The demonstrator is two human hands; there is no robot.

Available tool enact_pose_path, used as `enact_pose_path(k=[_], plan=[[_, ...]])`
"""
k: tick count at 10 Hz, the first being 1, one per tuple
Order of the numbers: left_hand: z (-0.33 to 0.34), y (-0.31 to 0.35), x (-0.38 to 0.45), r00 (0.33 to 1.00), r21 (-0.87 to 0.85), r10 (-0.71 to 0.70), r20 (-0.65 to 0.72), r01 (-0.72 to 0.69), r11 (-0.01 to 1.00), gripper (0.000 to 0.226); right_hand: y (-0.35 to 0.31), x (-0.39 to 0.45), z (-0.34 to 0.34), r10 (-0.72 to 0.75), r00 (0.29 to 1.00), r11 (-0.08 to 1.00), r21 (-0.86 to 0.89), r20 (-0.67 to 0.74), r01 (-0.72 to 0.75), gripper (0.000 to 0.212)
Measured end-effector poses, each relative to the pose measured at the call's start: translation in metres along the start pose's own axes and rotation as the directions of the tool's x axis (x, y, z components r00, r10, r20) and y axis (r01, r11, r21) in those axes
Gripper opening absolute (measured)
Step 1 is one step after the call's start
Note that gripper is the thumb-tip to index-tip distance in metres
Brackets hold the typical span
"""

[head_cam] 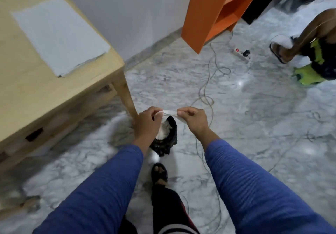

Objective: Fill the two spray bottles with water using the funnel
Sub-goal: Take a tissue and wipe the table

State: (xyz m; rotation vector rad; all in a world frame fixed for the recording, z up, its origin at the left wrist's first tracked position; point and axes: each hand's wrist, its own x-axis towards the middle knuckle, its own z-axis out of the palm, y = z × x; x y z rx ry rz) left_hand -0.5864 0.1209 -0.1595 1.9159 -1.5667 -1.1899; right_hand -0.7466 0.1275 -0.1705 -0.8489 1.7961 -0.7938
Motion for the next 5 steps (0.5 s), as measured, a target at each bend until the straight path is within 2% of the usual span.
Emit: enact_pose_path(k=[1, 3, 5], plan=[[0.025, -0.022, 0.025, 0.998, 0.018, -0.044, 0.035, 0.043, 0.999, 0.018, 0.028, 0.031, 0.010, 0.040, 0.999, 0.999, 0.019, 0.023, -0.041, 0.008], [0.054, -0.066, 0.061, 0.965, 0.193, -0.143, 0.221, 0.100, 0.976, 0.042, 0.065, 0.063, 0.030, 0.153, 0.974, 0.987, 0.012, 0.165, -0.157, 0.036], [0.047, -0.062, 0.064, 0.894, 0.309, -0.234, 0.382, 0.116, 0.944, 0.050, 0.051, 0.066, 0.031, 0.219, 0.949, 0.969, -0.165, 0.226, -0.184, 0.042]])
